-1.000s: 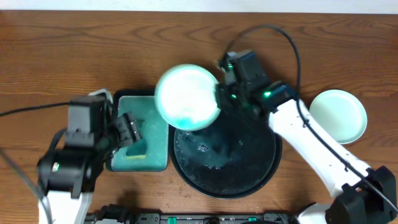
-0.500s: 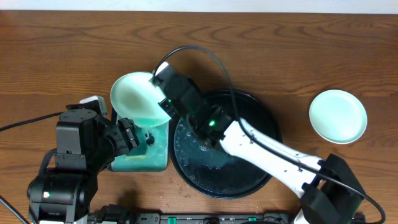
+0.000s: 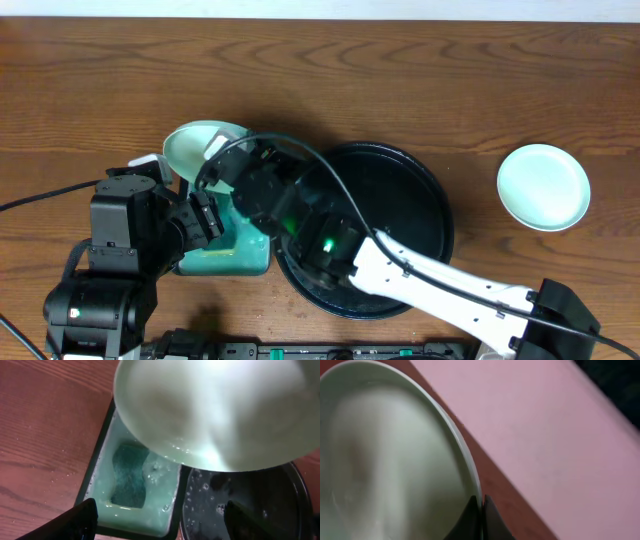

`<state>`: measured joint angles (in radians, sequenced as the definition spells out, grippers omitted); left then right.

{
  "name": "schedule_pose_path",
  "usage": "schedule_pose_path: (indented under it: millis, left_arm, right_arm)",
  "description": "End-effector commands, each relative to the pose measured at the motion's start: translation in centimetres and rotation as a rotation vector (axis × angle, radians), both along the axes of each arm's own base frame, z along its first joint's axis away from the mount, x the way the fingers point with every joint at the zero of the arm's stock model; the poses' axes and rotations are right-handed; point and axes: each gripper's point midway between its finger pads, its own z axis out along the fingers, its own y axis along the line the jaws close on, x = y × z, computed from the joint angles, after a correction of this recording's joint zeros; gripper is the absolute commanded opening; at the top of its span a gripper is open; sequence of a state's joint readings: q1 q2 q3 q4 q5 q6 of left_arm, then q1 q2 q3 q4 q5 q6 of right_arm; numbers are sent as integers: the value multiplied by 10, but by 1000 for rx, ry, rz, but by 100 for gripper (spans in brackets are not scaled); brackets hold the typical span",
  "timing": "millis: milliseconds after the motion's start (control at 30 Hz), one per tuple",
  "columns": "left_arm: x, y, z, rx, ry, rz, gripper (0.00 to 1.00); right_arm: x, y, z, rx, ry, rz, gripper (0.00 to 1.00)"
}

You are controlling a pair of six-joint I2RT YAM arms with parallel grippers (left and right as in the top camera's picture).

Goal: Clean dirty plates on tray and stack at the side
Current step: 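Lift the green plate off the black tray with the right gripper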

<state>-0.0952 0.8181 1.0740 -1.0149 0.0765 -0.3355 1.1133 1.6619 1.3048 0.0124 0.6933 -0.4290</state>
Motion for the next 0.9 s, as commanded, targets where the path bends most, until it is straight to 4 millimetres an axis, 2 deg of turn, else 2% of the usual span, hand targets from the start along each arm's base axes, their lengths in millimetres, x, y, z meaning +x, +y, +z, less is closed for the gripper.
schedule_pose_path:
  millis: [0, 367, 867]
  left_arm:
    - [0, 1, 6, 3, -15, -5, 81]
    - [1, 0, 6, 3, -15, -5, 81]
    - [0, 1, 6, 3, -15, -5, 81]
  right_arm:
    - [-4, -12, 21, -57, -83, -70, 1]
    - [-5, -11, 33, -16, -113, -90, 1]
    - [-5, -11, 33, -14, -113, -90, 1]
